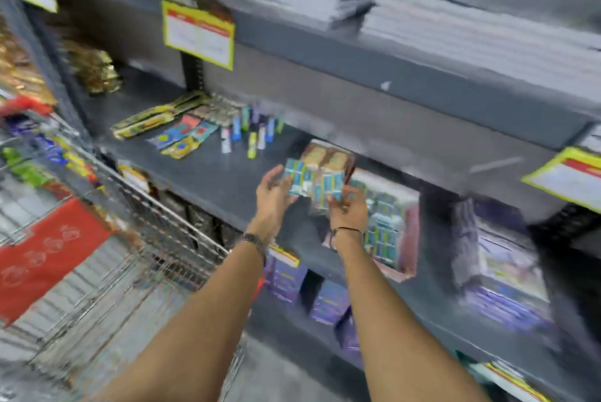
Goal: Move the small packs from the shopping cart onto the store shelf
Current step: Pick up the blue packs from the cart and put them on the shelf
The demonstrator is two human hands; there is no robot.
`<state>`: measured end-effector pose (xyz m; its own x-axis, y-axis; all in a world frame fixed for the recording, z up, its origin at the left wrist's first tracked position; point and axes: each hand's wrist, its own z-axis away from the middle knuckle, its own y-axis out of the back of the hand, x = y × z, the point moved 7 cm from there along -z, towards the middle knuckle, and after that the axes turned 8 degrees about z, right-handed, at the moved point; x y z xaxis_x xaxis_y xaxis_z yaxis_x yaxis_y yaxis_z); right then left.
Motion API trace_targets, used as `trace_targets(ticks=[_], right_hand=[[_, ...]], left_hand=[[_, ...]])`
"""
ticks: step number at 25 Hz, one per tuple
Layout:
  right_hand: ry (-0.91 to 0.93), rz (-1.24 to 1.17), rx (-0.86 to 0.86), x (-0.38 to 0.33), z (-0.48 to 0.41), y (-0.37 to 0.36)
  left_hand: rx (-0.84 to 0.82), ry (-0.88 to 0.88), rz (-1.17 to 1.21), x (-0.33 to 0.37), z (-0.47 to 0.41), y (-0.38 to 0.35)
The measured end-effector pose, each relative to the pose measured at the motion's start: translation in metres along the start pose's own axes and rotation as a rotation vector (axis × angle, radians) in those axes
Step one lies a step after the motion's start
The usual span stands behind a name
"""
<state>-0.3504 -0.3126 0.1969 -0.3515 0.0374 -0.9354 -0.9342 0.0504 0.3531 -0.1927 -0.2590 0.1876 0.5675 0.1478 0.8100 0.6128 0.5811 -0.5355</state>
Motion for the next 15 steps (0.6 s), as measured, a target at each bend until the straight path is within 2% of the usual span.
trace_targets(ticks=[2, 4, 6, 10, 13, 15], right_hand=[[-0.104, 0.076, 0.166, 0.026, -0.009, 0.056], [-0.231, 0.26, 0.231, 0.052, -0.009, 0.095], [-0.322, 0.413, 0.206, 0.069, -0.008, 0.111], [-0.263, 0.523, 0.112, 0.071, -0.006, 0.108], [-0.205, 0.75, 0.064, 0.062, -0.003, 0.104], [-0.136, 0.908, 0.045, 0.057, 0.0, 0.098]], left_hand=[[-0.179, 0.087, -0.174, -0.036, 0.014, -0.041], [-0.286, -0.006, -0.554, -0.058, 0.027, -0.067], [-0.364, -0.143, -0.912, -0.072, 0.033, -0.083], [-0.527, -0.135, -1.347, -0.09, 0.037, -0.093], [-0.49, -0.402, -1.711, -0.087, 0.042, -0.102], [-0.492, -0.511, -1.836, -0.089, 0.04, -0.104]])
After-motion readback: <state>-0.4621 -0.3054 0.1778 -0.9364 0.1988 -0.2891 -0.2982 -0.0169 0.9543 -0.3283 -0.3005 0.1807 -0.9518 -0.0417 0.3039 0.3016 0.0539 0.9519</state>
